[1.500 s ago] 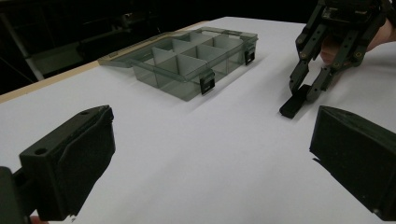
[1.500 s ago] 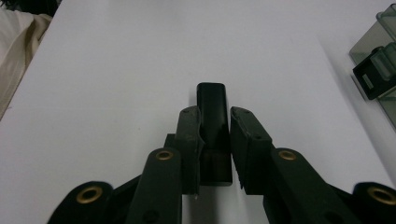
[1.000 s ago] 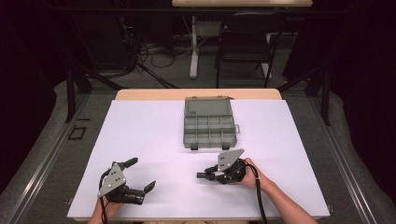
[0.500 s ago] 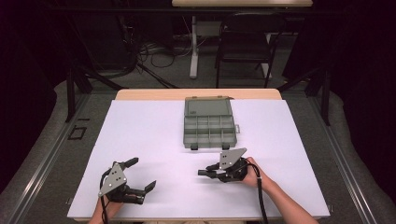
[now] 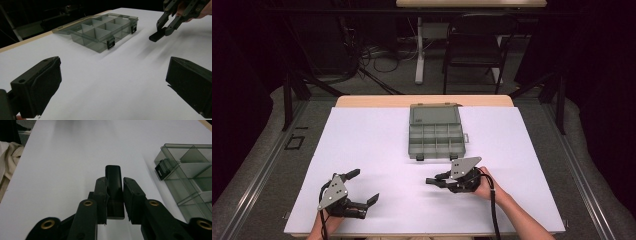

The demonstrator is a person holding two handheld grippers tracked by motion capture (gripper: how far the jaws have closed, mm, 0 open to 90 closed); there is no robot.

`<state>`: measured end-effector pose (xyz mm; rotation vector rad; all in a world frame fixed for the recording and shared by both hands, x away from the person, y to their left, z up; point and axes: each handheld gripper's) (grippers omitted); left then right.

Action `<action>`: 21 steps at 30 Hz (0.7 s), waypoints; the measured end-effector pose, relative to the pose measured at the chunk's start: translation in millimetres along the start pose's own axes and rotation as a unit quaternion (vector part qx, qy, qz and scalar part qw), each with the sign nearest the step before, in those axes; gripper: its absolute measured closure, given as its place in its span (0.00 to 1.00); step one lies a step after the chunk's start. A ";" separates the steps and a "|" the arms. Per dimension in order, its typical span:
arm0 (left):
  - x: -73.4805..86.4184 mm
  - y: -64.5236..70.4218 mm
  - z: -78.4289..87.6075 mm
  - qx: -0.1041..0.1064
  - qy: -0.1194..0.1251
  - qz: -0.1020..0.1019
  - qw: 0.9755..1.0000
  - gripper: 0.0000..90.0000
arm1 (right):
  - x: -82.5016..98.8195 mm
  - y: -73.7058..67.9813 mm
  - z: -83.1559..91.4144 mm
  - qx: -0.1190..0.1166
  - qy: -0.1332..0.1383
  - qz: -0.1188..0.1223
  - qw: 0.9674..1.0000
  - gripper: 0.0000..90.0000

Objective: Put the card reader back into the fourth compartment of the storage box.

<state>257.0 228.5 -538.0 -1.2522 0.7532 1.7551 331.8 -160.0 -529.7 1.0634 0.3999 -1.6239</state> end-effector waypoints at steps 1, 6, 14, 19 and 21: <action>0.1 -0.1 0.4 0.001 0.001 0.000 1.000 0.00 | -0.2 0.2 0.4 0.002 0.001 -0.001 1.000 0.82; -0.2 0.0 0.9 -0.003 0.001 -0.001 1.000 0.00 | -2.3 0.4 2.2 0.006 0.002 -0.001 1.000 0.82; 0.2 -0.2 1.1 0.000 0.000 -0.003 1.000 0.00 | -3.8 0.6 5.6 0.011 0.002 0.000 1.000 0.82; -0.2 0.2 1.2 -0.001 -0.001 -0.003 1.000 0.00 | -5.8 3.0 10.3 0.020 0.008 -0.001 1.000 0.82; -0.2 0.3 0.9 -0.001 -0.001 -0.003 1.000 0.00 | -6.3 4.3 13.1 0.023 0.010 -0.003 1.000 0.82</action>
Point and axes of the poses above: each handheld gripper's, and its own axes: z roughly backward along the jaws, x roughly out of its underside, y roughly to its right, and after that the axes turned 13 degrees about x, right-handed
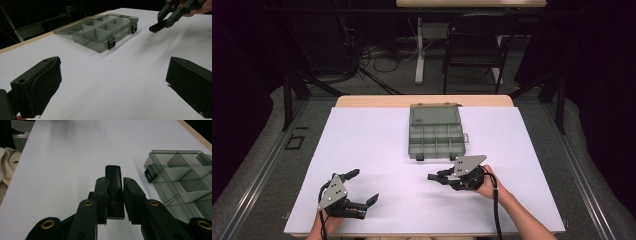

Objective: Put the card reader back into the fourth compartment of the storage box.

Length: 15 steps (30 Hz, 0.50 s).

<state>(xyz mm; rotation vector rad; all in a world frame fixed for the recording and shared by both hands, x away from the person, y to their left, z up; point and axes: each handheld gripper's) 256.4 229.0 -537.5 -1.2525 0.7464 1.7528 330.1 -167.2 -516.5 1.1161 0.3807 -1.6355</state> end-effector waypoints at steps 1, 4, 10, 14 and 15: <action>0.1 -0.1 -0.3 0.001 0.000 0.000 1.000 0.00 | -0.1 0.7 1.0 0.002 0.003 -0.001 1.000 0.82; 0.0 0.0 -0.4 0.001 0.000 0.000 1.000 0.00 | -0.4 2.8 4.1 0.011 0.002 -0.003 1.000 0.82; 0.2 -0.4 0.3 0.000 0.000 -0.001 1.000 0.00 | -0.7 6.0 7.4 0.023 0.003 -0.007 1.000 0.82; 0.1 -0.3 -0.1 0.001 -0.001 -0.001 1.000 0.00 | -1.1 7.8 8.7 0.030 0.004 -0.009 0.999 0.82; 0.0 0.0 -0.1 0.000 -0.001 -0.001 1.000 0.00 | -1.0 7.7 9.1 0.031 0.003 -0.009 0.999 0.82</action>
Point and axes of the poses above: each handheld gripper's, and its own axes: z roughly backward along the jaws, x roughly out of its underside, y roughly to its right, and after that the axes turned 13 degrees about x, right-handed
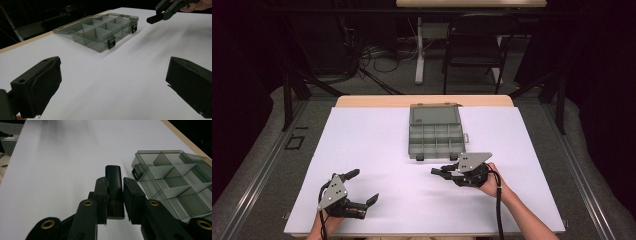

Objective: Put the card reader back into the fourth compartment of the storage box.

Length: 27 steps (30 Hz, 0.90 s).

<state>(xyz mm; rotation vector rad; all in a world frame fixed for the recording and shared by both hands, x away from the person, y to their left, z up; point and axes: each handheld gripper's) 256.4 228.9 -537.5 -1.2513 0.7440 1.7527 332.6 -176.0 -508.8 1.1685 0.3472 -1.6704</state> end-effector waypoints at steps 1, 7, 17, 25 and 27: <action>0.0 0.2 0.0 0.000 0.000 0.000 1.000 0.00 | 0.0 0.3 0.4 0.001 0.001 0.002 1.000 0.82; 0.0 -0.6 0.8 -0.002 0.001 0.000 1.000 0.00 | -0.7 2.8 2.8 0.013 0.001 -0.004 1.000 0.82; -0.1 -0.4 1.0 -0.002 0.003 0.000 1.000 0.00 | -1.7 6.9 6.3 0.032 0.001 -0.011 0.999 0.82; -0.4 0.2 1.2 -0.002 0.002 -0.002 1.000 0.00 | -2.3 10.5 9.0 0.048 -0.002 -0.017 0.999 0.82; -0.2 -0.2 1.1 -0.003 0.002 0.000 1.000 0.00 | -2.6 11.5 9.6 0.052 -0.001 -0.019 0.998 0.82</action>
Point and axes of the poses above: each handheld gripper's, and its own axes: z roughly backward along the jaws, x roughly out of its underside, y roughly to its right, and after that the axes turned 13 degrees about x, right-handed
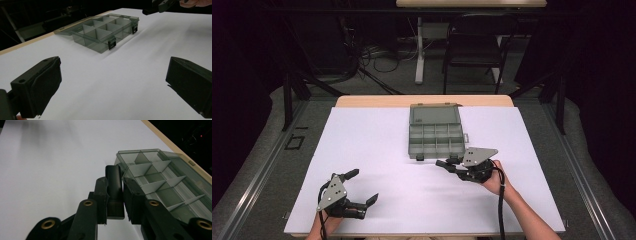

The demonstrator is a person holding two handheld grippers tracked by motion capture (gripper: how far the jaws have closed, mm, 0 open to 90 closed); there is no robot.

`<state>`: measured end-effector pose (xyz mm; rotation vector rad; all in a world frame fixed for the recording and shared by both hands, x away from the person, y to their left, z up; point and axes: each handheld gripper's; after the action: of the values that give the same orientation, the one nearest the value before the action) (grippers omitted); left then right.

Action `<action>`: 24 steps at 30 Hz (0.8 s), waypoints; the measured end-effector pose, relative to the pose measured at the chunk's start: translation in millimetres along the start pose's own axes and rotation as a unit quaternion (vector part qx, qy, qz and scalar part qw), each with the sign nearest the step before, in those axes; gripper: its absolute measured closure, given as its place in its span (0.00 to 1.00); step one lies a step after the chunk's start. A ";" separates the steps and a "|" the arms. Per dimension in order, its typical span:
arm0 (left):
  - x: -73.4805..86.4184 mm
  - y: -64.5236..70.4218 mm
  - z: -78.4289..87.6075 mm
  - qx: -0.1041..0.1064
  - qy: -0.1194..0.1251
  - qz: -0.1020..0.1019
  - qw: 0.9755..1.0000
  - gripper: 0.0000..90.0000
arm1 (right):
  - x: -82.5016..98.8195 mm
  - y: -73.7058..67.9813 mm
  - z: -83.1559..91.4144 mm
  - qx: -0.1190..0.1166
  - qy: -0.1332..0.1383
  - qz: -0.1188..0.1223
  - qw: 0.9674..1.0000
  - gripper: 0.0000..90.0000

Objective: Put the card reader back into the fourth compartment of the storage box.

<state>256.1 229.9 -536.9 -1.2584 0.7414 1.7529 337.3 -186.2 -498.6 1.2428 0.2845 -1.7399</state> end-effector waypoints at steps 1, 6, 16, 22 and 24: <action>0.1 -0.2 -0.1 0.000 -0.001 0.000 1.000 0.00 | -0.1 0.7 0.3 0.001 -0.001 -0.001 1.000 0.82; -0.1 0.3 -0.4 0.002 -0.001 -0.002 1.000 0.00 | 0.2 3.0 0.8 0.010 -0.003 -0.007 1.000 0.82; -0.1 0.0 -1.0 0.001 -0.002 -0.002 1.000 0.00 | 0.4 7.8 2.2 0.027 -0.009 -0.016 0.999 0.82; 0.1 -0.4 -1.7 0.002 -0.001 0.000 1.000 0.00 | 0.1 11.0 4.3 0.039 -0.009 -0.021 0.999 0.82; 0.1 -0.6 -2.1 0.001 -0.002 0.000 1.000 0.00 | 0.2 12.6 5.0 0.044 -0.008 -0.025 0.999 0.82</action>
<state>257.6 228.5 -537.7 -1.2535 0.7418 1.7533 344.1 -196.2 -492.5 1.2934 0.2337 -1.8203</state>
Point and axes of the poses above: each handheld gripper's, and its own axes: z roughly backward along the jaws, x roughly out of its underside, y roughly to its right, and after that the axes turned 13 degrees about x, right-handed
